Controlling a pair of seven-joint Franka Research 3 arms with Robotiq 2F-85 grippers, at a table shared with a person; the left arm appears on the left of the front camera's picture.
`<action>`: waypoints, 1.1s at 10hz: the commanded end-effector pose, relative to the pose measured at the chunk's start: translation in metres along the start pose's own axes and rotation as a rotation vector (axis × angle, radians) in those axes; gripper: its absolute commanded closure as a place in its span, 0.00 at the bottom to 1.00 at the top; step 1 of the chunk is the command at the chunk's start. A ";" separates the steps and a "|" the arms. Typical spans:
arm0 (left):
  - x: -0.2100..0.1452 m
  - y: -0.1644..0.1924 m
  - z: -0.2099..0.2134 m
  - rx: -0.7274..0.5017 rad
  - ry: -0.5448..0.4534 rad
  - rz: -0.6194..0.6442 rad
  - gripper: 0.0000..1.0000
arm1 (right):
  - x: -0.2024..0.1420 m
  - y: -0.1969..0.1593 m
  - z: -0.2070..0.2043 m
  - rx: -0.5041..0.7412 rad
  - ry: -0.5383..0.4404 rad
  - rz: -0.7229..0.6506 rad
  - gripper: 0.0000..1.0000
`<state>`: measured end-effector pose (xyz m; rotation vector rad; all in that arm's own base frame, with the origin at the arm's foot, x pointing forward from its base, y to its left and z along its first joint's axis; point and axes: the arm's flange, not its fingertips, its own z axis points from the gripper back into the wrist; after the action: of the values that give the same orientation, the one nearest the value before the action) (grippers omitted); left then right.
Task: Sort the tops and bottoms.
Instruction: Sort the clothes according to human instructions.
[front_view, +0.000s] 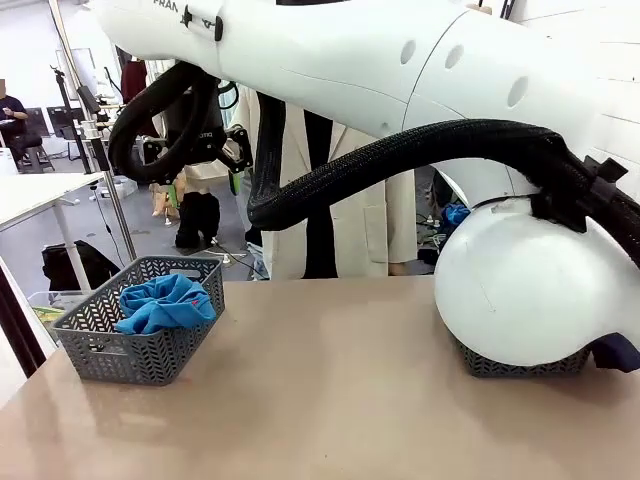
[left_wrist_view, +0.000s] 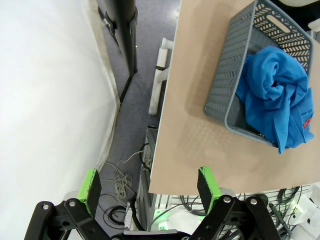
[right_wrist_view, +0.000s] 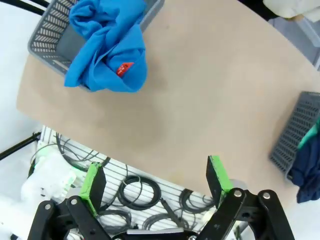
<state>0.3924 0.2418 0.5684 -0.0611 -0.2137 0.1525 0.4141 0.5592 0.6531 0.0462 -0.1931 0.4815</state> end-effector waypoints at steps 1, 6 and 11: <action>0.001 -0.001 0.002 -0.005 0.006 0.012 0.00 | 0.003 -0.001 0.001 -0.011 -0.022 0.013 0.00; 0.001 -0.001 0.002 -0.005 0.006 0.012 0.00 | -0.042 -0.056 0.011 -0.267 0.111 0.060 0.00; 0.001 -0.001 0.002 -0.005 0.006 0.012 0.00 | -0.258 -0.217 -0.097 -0.115 0.197 -0.270 0.00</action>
<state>0.3924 0.2420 0.5684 -0.0611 -0.2137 0.1529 0.4300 0.4111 0.6993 -0.2390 0.0349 0.2823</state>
